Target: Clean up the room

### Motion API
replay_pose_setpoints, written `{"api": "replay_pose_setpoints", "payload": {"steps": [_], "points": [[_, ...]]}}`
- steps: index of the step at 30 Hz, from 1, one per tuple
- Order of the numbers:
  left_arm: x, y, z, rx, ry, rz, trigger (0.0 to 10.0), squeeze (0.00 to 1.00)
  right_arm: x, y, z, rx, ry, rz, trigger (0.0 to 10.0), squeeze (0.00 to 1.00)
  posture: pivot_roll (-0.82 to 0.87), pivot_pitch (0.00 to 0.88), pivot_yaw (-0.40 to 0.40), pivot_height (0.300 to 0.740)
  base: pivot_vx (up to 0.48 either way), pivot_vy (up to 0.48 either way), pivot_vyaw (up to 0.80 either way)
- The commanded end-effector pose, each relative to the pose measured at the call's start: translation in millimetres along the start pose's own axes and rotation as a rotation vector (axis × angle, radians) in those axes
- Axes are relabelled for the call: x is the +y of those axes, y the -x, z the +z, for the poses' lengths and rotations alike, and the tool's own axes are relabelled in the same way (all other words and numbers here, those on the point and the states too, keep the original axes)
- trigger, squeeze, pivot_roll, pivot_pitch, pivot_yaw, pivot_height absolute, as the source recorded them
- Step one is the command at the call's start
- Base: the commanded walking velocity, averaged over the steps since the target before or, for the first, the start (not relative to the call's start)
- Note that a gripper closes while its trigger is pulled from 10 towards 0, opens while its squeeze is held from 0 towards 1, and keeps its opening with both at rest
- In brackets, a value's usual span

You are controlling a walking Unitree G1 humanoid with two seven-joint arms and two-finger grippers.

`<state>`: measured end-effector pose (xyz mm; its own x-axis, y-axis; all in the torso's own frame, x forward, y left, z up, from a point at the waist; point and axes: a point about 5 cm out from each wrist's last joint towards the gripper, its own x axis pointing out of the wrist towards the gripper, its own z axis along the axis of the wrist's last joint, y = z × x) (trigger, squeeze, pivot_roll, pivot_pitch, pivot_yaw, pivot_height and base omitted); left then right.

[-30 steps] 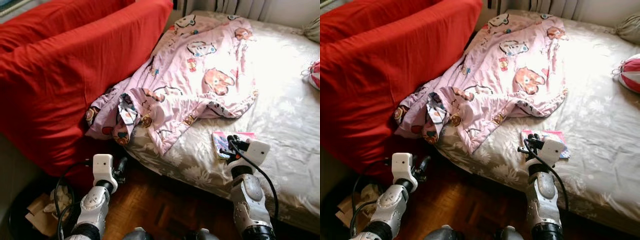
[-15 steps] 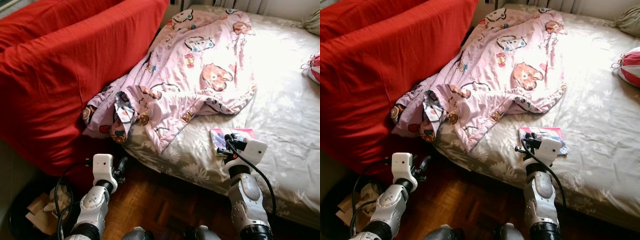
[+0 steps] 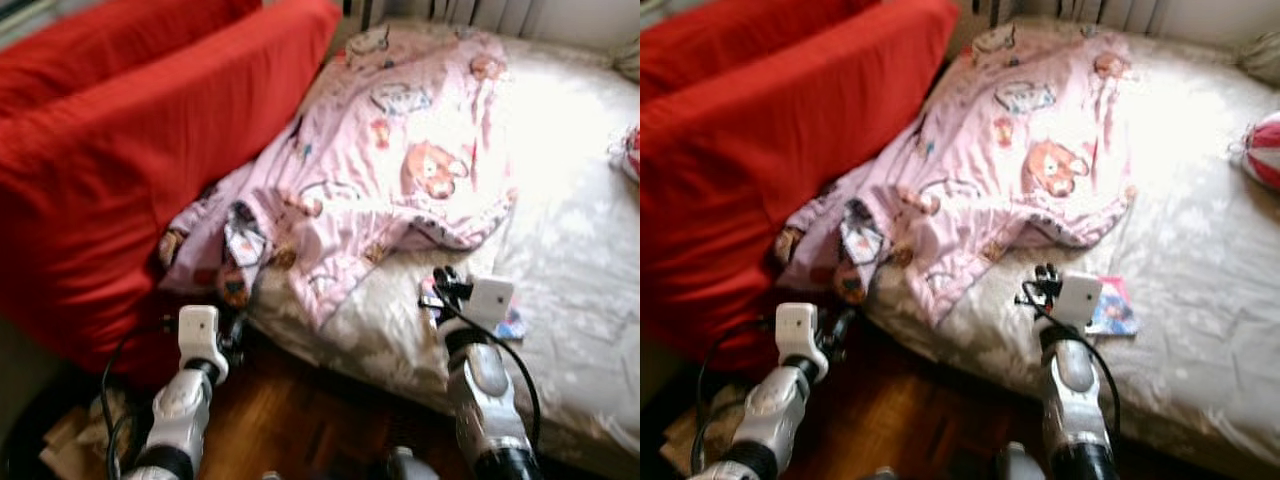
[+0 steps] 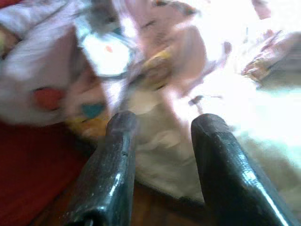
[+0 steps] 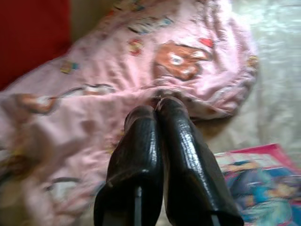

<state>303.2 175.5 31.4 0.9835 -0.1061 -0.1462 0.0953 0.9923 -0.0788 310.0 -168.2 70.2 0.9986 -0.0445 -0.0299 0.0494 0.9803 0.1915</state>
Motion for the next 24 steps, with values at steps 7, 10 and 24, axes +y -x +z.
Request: {"api": "replay_pose_setpoints", "payload": {"steps": [7, 10, 24], "points": [[10.1, 4.9, -3.4, 0.015, -0.021, 0.034, 10.0, 0.00, 4.7, -0.4, -0.2, -0.001, 0.000, 0.011, 10.0, 0.00, 0.07, 0.186, 0.014, 0.702, 0.134, 0.000, -0.58], [10.4, 5.2, -3.0, 0.009, -0.017, 0.036, 10.0, 0.00, 3.6, 0.3, -0.9, -0.001, 0.002, 0.002, 10.0, 0.00, 0.07, 0.189, 0.013, 0.702, 0.000, 0.000, 0.00], [7.0, 1.5, 8.9, -0.057, -0.010, 0.026, 10.0, 0.00, -0.1, 2.2, 0.5, -0.019, 0.003, -0.014, 10.0, 0.00, 0.07, 0.191, 0.012, 0.702, 0.000, 0.000, 0.00]]}}
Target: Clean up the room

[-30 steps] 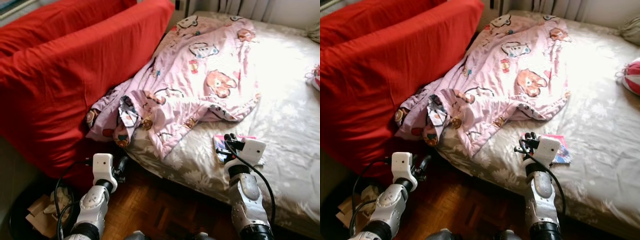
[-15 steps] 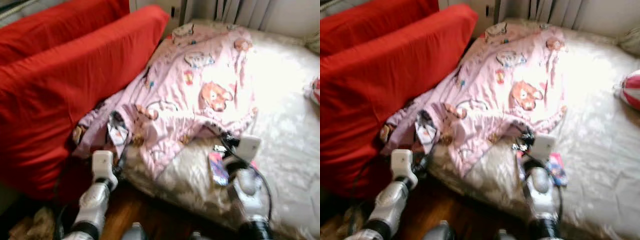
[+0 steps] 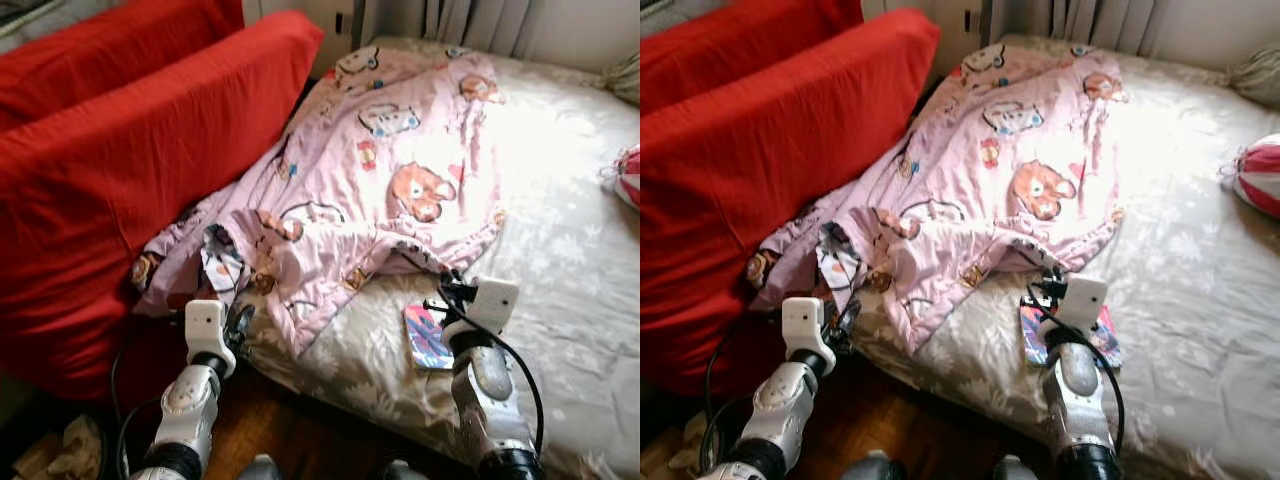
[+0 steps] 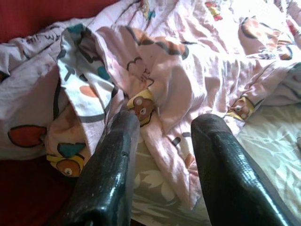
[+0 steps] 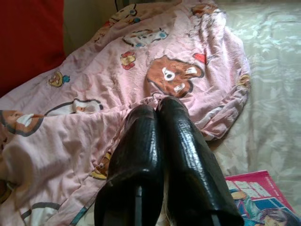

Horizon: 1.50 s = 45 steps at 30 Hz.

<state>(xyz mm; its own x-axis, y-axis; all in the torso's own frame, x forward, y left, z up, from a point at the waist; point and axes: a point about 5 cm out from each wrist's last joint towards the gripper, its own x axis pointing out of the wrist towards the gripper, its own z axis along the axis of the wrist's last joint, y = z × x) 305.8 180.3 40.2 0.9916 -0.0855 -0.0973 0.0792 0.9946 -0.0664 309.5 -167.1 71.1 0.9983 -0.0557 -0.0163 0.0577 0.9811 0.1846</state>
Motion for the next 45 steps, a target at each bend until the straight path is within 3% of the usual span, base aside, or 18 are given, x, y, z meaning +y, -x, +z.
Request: {"api": "replay_pose_setpoints", "payload": {"steps": [1, 8, 17, 20, 30, 33, 45], "points": [[2.7, 2.1, -0.3, -0.006, 0.000, 0.008, 10.0, 0.00, -1.4, 1.6, -0.2, -0.003, -0.004, -0.006, 10.0, 0.00, 0.07, 0.191, 0.012, 0.702, 0.000, 0.000, 0.00], [3.9, 3.7, -1.2, -0.007, 0.004, 0.012, 10.0, 0.00, -3.1, 1.8, -1.3, 0.004, -0.006, -0.012, 10.0, 0.00, 0.07, 0.177, 0.014, 0.702, 0.000, 0.000, 0.00], [10.7, 7.0, 15.9, -0.120, -0.030, 0.042, 10.0, 0.00, -7.9, 6.0, 2.1, -0.022, 0.011, 0.000, 10.0, 0.00, 0.06, 0.154, 0.010, 0.702, 0.000, 0.000, 0.00], [20.5, 9.1, 33.0, -0.204, -0.024, 0.078, 10.0, 0.00, -17.6, 14.9, -4.1, 0.003, 0.047, 0.019, 10.0, 0.00, 0.06, 0.144, 0.002, 0.702, 0.000, 0.000, 0.00], [10.3, 4.8, 40.1, -0.224, 0.000, 0.063, 10.0, 0.00, -19.7, 16.9, -5.6, 0.023, 0.043, -0.007, 10.0, 0.00, 0.05, 0.165, -0.002, 0.702, 0.000, 0.000, 0.00], [8.6, 4.1, 59.5, -0.300, -0.029, 0.057, 10.0, 0.00, -19.0, 17.4, -4.5, 0.019, 0.034, -0.005, 10.0, 0.00, 0.06, 0.178, -0.004, 0.702, 0.000, 0.000, -0.68], [9.8, 5.4, 60.1, -0.276, -0.056, 0.041, 10.0, 0.00, -12.3, 14.2, -1.2, -0.002, 0.025, 0.007, 10.0, 0.00, 0.07, 0.193, -0.002, 0.702, 0.000, 0.000, -0.19]]}}
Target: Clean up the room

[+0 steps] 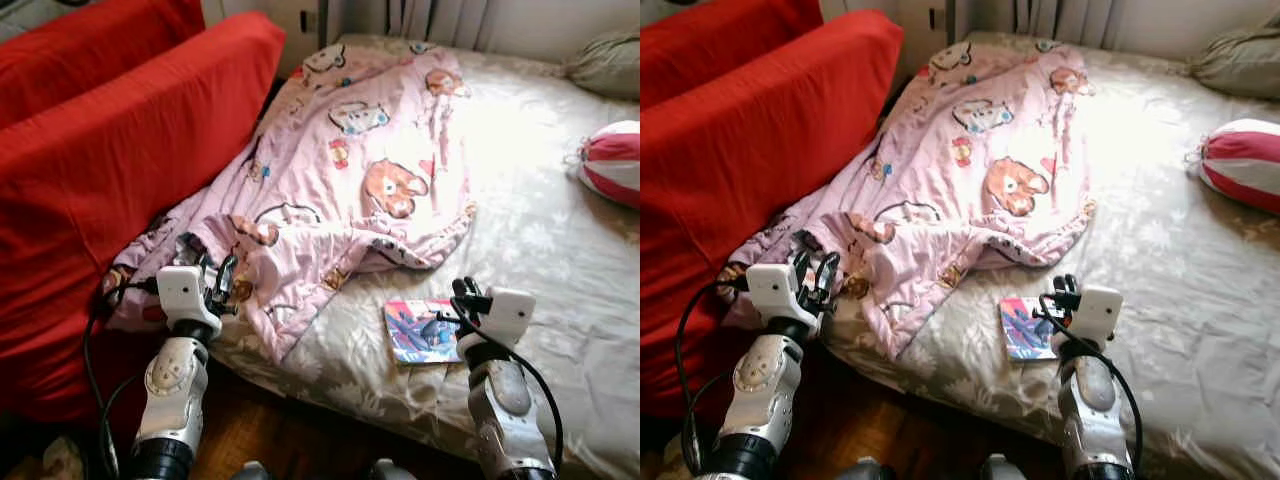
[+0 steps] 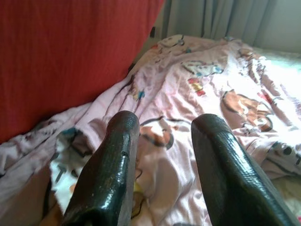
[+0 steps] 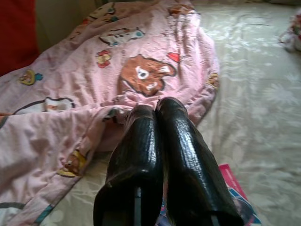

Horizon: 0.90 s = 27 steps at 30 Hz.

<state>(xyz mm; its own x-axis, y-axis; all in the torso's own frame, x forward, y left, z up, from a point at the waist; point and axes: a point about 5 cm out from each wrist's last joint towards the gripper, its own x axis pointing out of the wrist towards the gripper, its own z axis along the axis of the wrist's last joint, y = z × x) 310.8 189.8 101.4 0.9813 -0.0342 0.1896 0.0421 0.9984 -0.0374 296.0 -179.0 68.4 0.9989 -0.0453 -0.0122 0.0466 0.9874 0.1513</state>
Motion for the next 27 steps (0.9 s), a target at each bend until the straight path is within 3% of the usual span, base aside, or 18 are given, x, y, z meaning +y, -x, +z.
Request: {"api": "replay_pose_setpoints", "payload": {"steps": [1, 5, 20, 27], "points": [[4.1, 3.8, -0.7, 0.014, -0.026, 0.001, 10.0, 0.00, 0.7, 1.4, -0.6, 0.001, -0.009, -0.004, 10.0, 0.00, 0.07, 0.193, -0.002, 0.702, 0.000, 0.000, 0.00], [3.4, 2.8, 0.2, 0.024, -0.023, 0.000, 10.0, 0.00, 2.8, 0.8, -0.6, 0.008, -0.009, 0.002, 10.0, 0.00, 0.06, 0.196, -0.002, 0.702, 0.000, 0.000, 0.00], [1.2, 3.2, -1.5, 0.048, -0.031, -0.016, 10.0, 0.00, 6.9, 1.0, -3.2, 0.018, -0.019, 0.028, 10.0, 0.00, 0.06, 0.187, -0.003, 0.702, 0.000, 0.000, -0.60], [1.7, 3.1, -1.1, 0.051, -0.025, -0.022, 10.0, 0.00, 9.8, 0.0, -1.0, -0.003, -0.026, 0.035, 10.0, 0.00, 0.06, 0.175, -0.002, 0.702, 0.000, 0.000, 0.00]]}}
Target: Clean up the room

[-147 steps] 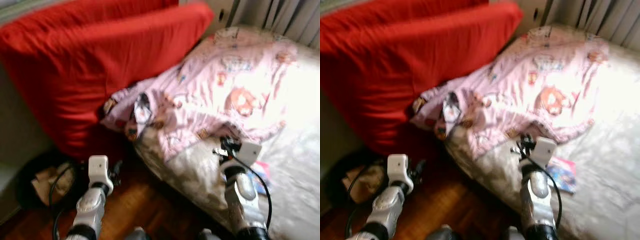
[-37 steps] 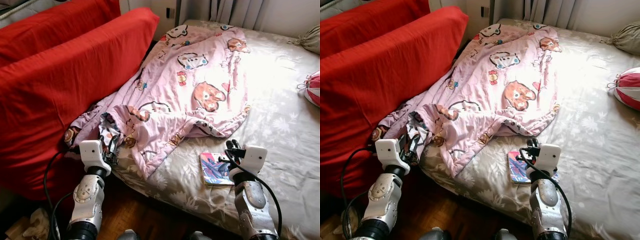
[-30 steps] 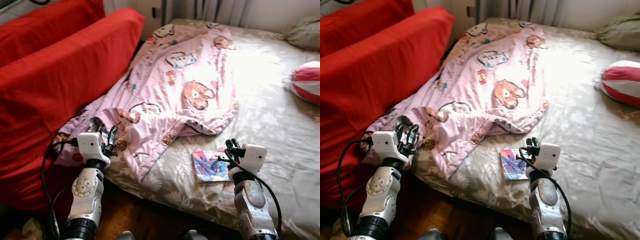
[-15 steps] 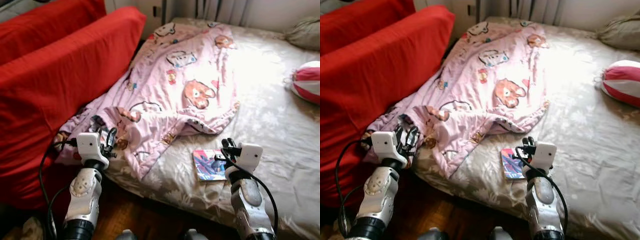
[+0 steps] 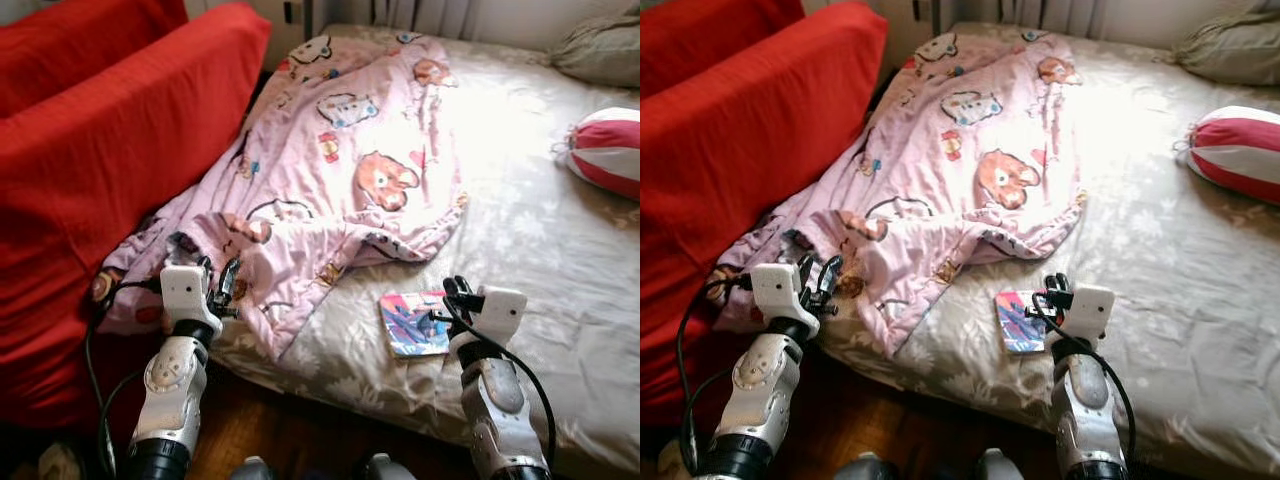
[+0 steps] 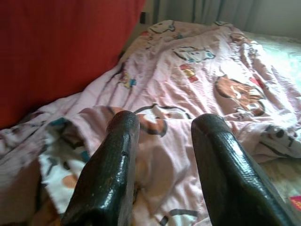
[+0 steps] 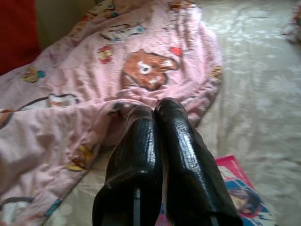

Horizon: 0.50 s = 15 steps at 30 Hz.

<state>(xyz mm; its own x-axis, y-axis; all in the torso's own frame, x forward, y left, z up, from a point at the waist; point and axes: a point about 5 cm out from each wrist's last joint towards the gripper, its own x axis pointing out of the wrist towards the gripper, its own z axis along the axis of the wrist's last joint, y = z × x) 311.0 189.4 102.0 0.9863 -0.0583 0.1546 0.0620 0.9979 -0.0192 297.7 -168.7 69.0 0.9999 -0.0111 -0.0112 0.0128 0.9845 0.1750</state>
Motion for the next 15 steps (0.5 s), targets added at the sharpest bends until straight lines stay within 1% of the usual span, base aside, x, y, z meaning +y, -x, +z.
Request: {"api": "replay_pose_setpoints", "payload": {"steps": [1, 2, 5, 7, 13, 15], "points": [[2.0, 3.4, -1.9, 0.015, -0.010, 0.001, 10.0, 0.00, -0.4, 1.2, -0.2, -0.007, -0.002, 0.001, 10.0, 0.00, 0.06, 0.175, -0.002, 0.702, 0.000, 0.000, 0.00], [1.4, 3.3, -1.8, 0.016, -0.010, -0.002, 10.0, 0.00, -0.4, 0.5, -0.1, -0.006, -0.003, 0.001, 10.0, 0.00, 0.06, 0.173, -0.002, 0.702, 0.000, 0.000, 0.00], [0.4, 2.8, -1.7, 0.017, -0.008, -0.006, 10.0, 0.00, -0.7, -0.4, -0.4, -0.002, -0.004, -0.002, 10.0, 0.00, 0.07, 0.173, -0.001, 0.702, 0.251, 0.000, 0.00], [-0.5, 2.0, -1.4, 0.018, -0.007, -0.010, 10.0, 0.00, -2.0, -1.2, 0.6, -0.005, -0.014, -0.014, 10.0, 0.00, 0.07, 0.175, 0.000, 0.702, 0.266, 0.000, -0.74], [-0.7, 1.3, -1.1, 0.019, -0.006, -0.015, 10.0, 0.00, -2.3, -1.7, 0.9, -0.003, -0.002, -0.011, 10.0, 0.00, 0.07, 0.181, 0.001, 0.702, 0.275, 0.000, -0.72], [-0.7, 1.2, 0.2, 0.016, -0.009, -0.016, 10.0, 0.00, -3.5, -1.7, 2.4, -0.020, -0.006, -0.029, 10.0, 0.00, 0.07, 0.183, 0.001, 0.702, 0.137, 0.000, -0.21]]}}
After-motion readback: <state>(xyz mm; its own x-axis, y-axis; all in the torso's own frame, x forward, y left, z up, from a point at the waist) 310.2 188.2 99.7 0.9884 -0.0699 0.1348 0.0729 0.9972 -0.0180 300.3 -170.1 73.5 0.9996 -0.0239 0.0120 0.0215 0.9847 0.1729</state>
